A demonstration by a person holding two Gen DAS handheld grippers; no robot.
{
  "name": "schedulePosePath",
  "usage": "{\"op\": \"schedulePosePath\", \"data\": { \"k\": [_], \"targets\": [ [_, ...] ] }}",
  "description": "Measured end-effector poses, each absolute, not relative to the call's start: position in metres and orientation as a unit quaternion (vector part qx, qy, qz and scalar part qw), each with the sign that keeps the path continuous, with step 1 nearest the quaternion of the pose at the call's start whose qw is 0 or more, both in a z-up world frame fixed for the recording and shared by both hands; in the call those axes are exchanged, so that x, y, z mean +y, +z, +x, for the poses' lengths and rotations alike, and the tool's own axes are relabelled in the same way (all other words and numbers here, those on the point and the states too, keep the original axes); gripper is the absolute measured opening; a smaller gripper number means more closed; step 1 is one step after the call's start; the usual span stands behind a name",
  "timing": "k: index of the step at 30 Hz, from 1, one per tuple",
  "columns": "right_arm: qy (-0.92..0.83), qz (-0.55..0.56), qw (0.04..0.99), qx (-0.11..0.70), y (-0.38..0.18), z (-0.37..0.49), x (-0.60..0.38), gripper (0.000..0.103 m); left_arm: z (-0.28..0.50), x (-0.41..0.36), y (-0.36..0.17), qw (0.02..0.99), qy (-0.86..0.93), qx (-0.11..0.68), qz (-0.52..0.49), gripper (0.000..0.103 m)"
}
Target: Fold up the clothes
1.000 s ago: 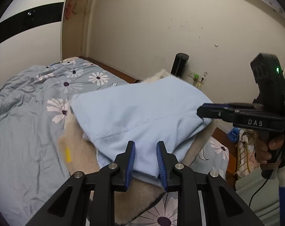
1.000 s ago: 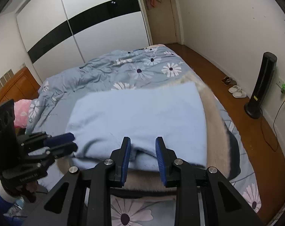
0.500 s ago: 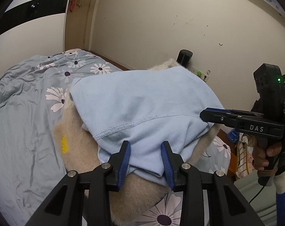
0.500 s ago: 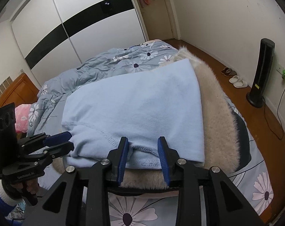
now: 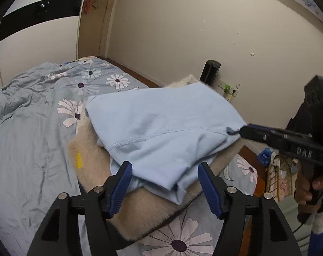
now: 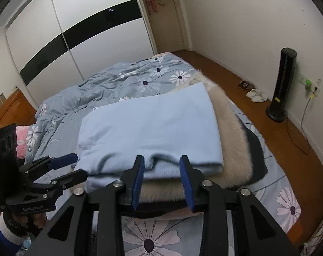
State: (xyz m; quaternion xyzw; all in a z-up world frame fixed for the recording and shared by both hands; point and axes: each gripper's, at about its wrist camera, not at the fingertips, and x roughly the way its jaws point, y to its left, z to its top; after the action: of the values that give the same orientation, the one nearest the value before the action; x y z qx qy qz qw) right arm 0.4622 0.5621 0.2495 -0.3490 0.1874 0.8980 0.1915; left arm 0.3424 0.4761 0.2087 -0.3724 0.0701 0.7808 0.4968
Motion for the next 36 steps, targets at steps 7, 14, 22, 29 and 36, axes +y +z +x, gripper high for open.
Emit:
{"op": "schedulePosePath", "data": {
  "k": [7, 14, 22, 29, 36],
  "targets": [
    [0.9, -0.343, 0.196, 0.183, 0.239, 0.485, 0.526, 0.057, 0.371, 0.451, 0.211, 0.5, 0.788, 0.05, -0.357, 0.088],
    [0.884, -0.369, 0.206, 0.201, 0.205, 0.496, 0.509, 0.057, 0.389, 0.439, 0.179, 0.485, 0.788, 0.06, -0.374, 0.103],
    [0.878, -0.385, 0.207, 0.194, 0.19, 0.491, 0.503, 0.067, 0.388, 0.437, 0.153, 0.456, 0.792, 0.065, -0.401, 0.103],
    [0.877, -0.403, 0.207, 0.161, 0.186, 0.476, 0.503, 0.081, 0.386, 0.443, 0.142, 0.433, 0.798, 0.064, -0.414, 0.103],
    [0.873, -0.415, 0.212, 0.146, 0.186, 0.469, 0.51, 0.081, 0.388, 0.451, 0.144, 0.389, 0.824, 0.089, -0.404, 0.103]
  ]
}}
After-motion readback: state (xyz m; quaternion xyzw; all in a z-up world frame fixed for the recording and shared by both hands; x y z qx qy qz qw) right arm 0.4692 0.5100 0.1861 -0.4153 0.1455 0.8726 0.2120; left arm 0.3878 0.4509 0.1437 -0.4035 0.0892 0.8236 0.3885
